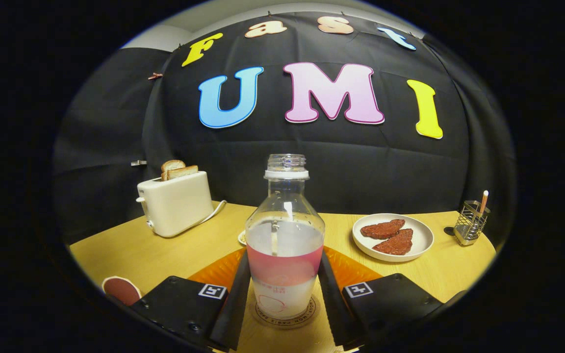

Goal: Take the bottle from table, then pour the juice into the cup, finally place the bottle on the coaster

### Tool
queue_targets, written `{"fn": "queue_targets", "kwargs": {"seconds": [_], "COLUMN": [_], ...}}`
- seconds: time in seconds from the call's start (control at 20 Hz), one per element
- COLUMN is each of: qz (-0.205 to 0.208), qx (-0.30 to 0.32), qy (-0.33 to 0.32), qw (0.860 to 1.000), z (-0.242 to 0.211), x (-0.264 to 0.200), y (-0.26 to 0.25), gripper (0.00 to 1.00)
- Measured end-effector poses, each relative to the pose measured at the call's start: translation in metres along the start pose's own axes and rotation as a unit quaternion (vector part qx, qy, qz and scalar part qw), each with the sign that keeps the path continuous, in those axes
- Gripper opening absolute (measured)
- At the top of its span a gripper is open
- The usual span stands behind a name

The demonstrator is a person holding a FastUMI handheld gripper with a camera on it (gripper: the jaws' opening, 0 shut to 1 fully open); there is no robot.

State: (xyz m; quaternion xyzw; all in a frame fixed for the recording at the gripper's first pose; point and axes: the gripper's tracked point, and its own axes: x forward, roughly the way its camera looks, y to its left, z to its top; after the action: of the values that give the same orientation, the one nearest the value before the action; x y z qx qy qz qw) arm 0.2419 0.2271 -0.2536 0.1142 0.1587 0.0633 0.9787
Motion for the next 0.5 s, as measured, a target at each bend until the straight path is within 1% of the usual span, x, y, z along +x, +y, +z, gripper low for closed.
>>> {"fn": "queue_targets", "kwargs": {"seconds": [0.1, 0.2, 0.35, 0.5], "qz": [0.005, 0.002, 0.001, 0.006], "qx": [-0.002, -0.007, -0.004, -0.006], "qy": [-0.001, 0.004, -0.001, 0.016], "qw": [1.0, 1.0, 1.0, 1.0], "z": [-0.003, -0.011, -0.011, -0.017], "x": [0.001, 0.001, 0.0, -0.002], "y": [0.002, -0.003, -0.005, 0.001], "gripper": [0.72, 0.73, 0.74, 0.76]}}
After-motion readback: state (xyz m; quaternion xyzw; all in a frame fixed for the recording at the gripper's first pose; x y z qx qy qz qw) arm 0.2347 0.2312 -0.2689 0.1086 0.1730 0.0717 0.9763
